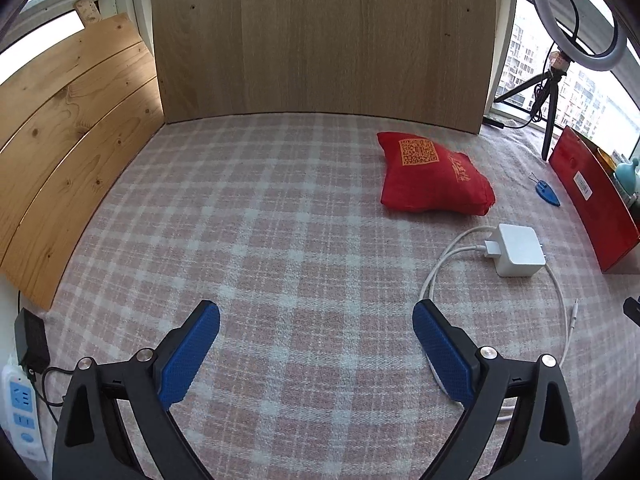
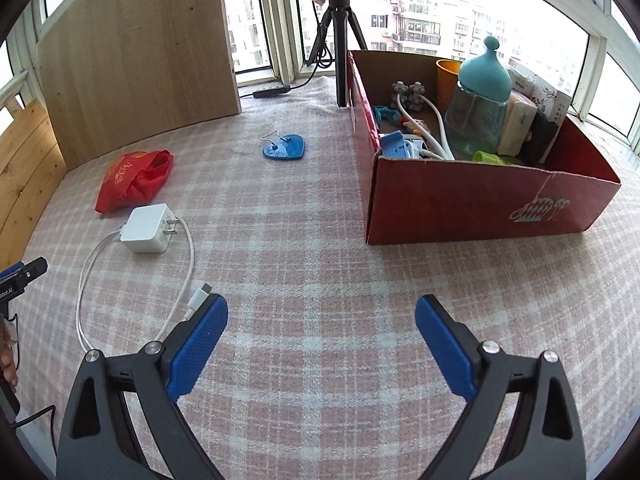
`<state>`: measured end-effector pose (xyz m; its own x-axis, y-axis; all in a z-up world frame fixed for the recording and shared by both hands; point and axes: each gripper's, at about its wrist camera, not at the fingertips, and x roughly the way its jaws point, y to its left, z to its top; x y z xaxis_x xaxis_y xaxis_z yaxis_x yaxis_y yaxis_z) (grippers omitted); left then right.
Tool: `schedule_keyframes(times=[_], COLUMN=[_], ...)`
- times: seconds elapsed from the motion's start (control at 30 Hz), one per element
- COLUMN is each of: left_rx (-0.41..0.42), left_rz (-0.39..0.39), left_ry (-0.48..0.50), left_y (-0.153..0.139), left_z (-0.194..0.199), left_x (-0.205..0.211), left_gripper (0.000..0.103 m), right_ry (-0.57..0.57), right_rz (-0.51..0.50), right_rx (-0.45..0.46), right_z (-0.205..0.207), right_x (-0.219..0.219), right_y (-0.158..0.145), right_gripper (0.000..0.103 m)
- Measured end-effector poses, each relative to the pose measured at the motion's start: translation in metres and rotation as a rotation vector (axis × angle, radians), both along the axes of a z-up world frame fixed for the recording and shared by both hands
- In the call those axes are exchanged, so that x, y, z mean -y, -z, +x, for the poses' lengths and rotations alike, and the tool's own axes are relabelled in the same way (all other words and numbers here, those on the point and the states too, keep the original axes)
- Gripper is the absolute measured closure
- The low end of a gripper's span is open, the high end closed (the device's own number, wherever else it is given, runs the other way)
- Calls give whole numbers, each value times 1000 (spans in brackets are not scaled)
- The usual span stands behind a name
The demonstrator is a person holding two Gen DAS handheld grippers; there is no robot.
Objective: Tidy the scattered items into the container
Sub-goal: 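Move the right tool toward the blue heart-shaped hook, then close the right gripper on the blue heart-shaped hook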
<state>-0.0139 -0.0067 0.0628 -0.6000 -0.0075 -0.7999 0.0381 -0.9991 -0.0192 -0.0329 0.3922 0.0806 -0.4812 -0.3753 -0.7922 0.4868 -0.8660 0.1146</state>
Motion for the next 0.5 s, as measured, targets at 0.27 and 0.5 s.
schedule_keyframes(times=[0.27, 0.5], left_rx=[-96, -155], left_rz=[-6, 23], left_ry=[31, 128], left_y=[-67, -103], left_z=[-19, -38], left_x=[7, -20], left_gripper=[6, 6], right_ry=[52, -6], right_rz=[-178, -231], right_rx=[-41, -62], right_z=[-20, -40], right_x=[-30, 2], right_y=[-86, -126], right_gripper=[17, 32])
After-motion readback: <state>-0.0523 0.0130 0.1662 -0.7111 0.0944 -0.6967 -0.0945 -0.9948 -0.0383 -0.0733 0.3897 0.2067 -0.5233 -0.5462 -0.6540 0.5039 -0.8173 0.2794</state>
